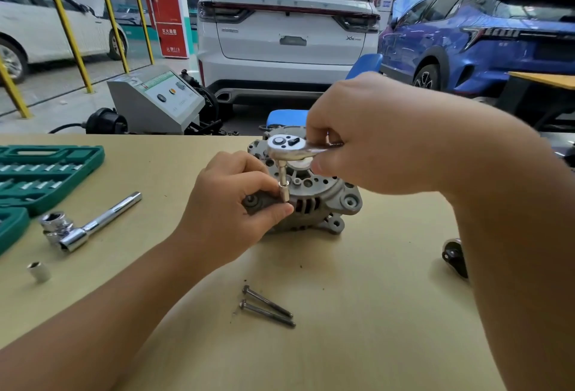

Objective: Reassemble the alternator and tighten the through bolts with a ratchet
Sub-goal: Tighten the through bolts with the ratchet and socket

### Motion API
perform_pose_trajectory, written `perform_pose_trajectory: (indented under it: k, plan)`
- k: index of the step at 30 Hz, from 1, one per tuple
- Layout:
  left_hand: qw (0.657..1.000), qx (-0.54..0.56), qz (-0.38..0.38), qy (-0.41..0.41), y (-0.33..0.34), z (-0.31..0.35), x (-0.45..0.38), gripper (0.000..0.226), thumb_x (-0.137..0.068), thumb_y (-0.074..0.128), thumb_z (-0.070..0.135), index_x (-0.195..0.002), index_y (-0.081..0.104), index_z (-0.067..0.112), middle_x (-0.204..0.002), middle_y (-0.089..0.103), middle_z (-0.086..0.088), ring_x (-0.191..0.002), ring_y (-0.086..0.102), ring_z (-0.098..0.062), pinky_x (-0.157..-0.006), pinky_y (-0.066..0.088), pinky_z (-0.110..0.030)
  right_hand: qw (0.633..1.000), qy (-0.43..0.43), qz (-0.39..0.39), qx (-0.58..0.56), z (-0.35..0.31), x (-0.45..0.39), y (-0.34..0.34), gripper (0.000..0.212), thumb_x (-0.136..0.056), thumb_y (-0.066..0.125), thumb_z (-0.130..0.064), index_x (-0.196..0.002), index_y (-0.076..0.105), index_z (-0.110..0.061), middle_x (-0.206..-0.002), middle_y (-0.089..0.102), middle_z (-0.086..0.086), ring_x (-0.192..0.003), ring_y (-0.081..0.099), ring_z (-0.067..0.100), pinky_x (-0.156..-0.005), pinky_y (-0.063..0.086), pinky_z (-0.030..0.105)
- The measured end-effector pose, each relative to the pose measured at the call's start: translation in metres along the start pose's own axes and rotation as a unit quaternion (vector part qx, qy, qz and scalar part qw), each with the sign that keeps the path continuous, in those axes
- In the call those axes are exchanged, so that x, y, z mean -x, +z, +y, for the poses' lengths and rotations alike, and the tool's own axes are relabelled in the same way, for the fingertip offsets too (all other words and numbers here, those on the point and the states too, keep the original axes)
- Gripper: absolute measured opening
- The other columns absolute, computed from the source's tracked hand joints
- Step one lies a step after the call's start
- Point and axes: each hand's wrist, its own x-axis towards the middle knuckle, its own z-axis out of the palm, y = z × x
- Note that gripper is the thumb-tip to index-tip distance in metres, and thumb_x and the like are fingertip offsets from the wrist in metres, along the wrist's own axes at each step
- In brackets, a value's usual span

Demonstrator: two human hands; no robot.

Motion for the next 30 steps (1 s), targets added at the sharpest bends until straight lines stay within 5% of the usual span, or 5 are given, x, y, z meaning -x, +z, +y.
perform_pose_trajectory:
  k: [16, 30]
  plan:
    - [1.000, 0.010, -0.014, -0.002, 0.0038, 0.0049, 0.0022, 0.015, -0.082, 0.079, 0.024, -0.087, 0.081, 0.010, -0.093, 0.067, 0.003, -0.091, 0.059, -0.022, -0.072, 0.052, -0.046, 0.999, -0.005, 0.028, -0.047, 0.0105, 0.0016, -0.0034, 0.013, -0.091, 0.070, -0.030, -0.080, 0.068, -0.024, -0.069, 0.052, -0.008, -0.069, 0.052, 0.009, -0.056, 0.034, 0.028]
    - [0.998, 0.026, 0.043, -0.042, 0.0083, 0.0089, 0.0082, 0.027, -0.080, 0.087, 0.022, -0.096, 0.077, 0.003, -0.099, 0.065, -0.004, -0.089, 0.061, -0.016, -0.082, 0.052, -0.017, 0.998, -0.018, -0.002, -0.068, 0.0085, -0.0012, -0.0030, 0.019, -0.093, 0.070, -0.036, -0.077, 0.059, -0.031, -0.071, 0.046, -0.012, -0.069, 0.048, 0.005, -0.059, 0.035, 0.025]
